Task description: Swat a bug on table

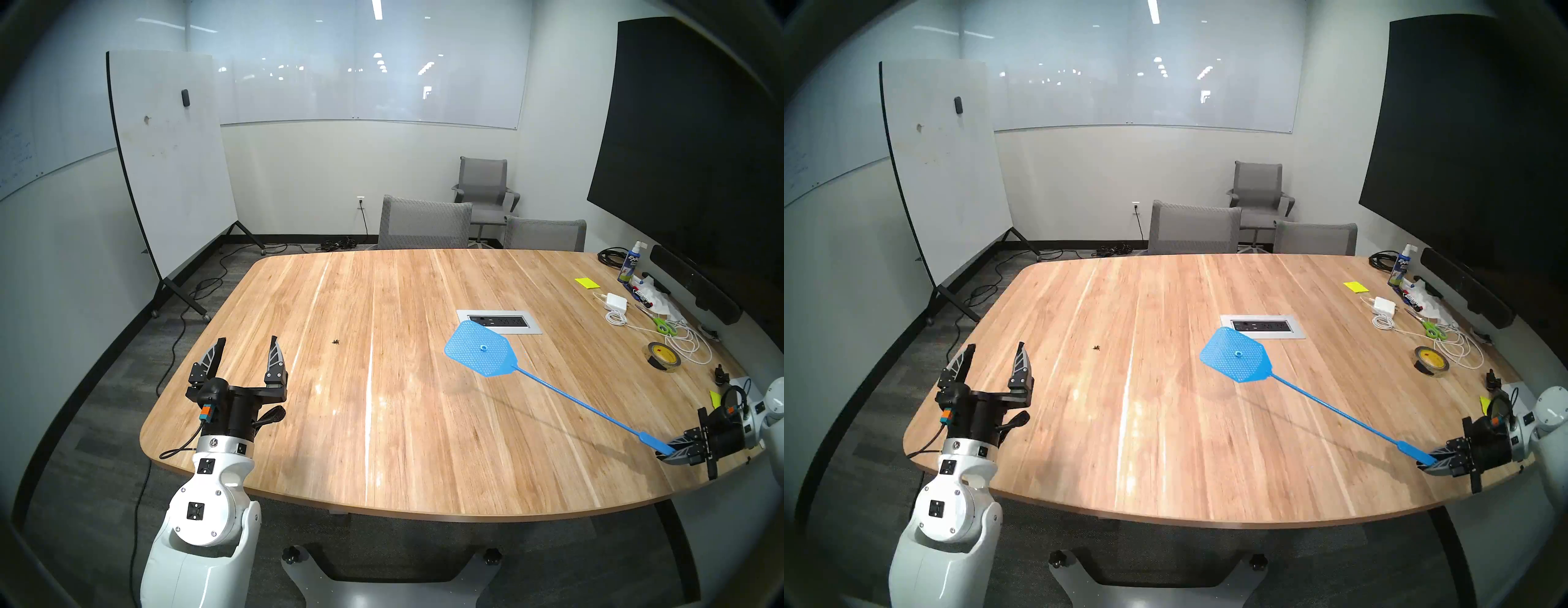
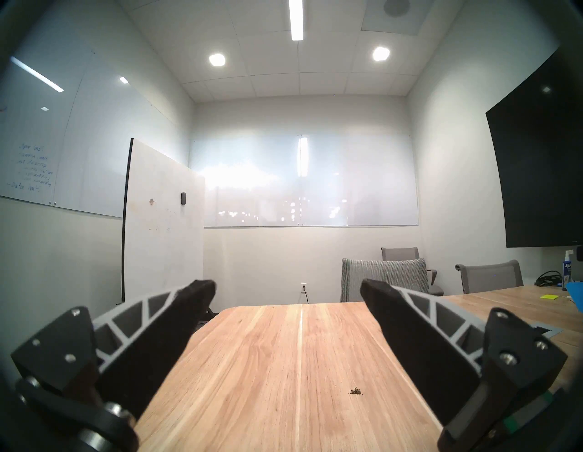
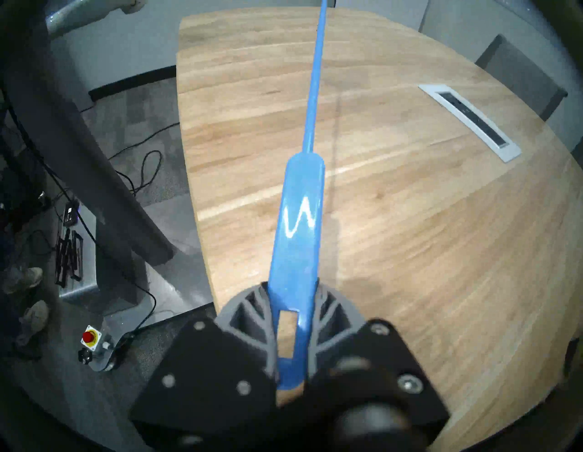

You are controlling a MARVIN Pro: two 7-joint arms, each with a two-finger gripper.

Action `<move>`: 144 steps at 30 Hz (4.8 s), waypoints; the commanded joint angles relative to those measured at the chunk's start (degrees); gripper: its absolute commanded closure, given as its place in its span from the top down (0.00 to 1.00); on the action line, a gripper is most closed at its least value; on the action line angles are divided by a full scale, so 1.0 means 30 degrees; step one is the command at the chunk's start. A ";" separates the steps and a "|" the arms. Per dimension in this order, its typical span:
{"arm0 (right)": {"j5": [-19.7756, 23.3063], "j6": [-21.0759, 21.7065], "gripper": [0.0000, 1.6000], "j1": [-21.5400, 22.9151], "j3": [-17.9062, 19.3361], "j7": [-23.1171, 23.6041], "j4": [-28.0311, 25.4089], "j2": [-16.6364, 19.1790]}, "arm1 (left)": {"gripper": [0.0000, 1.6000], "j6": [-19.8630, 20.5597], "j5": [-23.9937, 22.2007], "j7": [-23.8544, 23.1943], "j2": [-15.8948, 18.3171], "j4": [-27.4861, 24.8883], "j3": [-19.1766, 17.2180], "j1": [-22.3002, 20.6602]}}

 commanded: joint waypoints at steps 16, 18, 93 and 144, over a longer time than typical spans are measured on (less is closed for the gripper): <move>0.2647 0.2121 0.00 -0.1119 -0.0470 -0.0027 -0.6867 -0.1361 | 1.00 -0.0169 0.0026 -0.0036 0.0009 -0.0493 0.0027 0.0008; 0.2850 0.2438 0.00 -0.1254 -0.0504 -0.0027 -0.7460 -0.1465 | 1.00 -0.0175 0.0027 -0.0039 0.0008 -0.0519 0.0028 0.0019; 0.0953 1.7425 0.00 -0.5421 0.1022 -1.4739 -2.0636 -1.1279 | 1.00 -0.0016 0.0033 -0.0109 0.0061 -0.2010 -0.0037 0.1267; -0.0466 1.8587 0.00 -0.0913 -0.1641 -1.1435 -1.7158 -0.5630 | 1.00 -0.0048 0.0030 -0.0119 0.0057 -0.1971 -0.0039 0.1243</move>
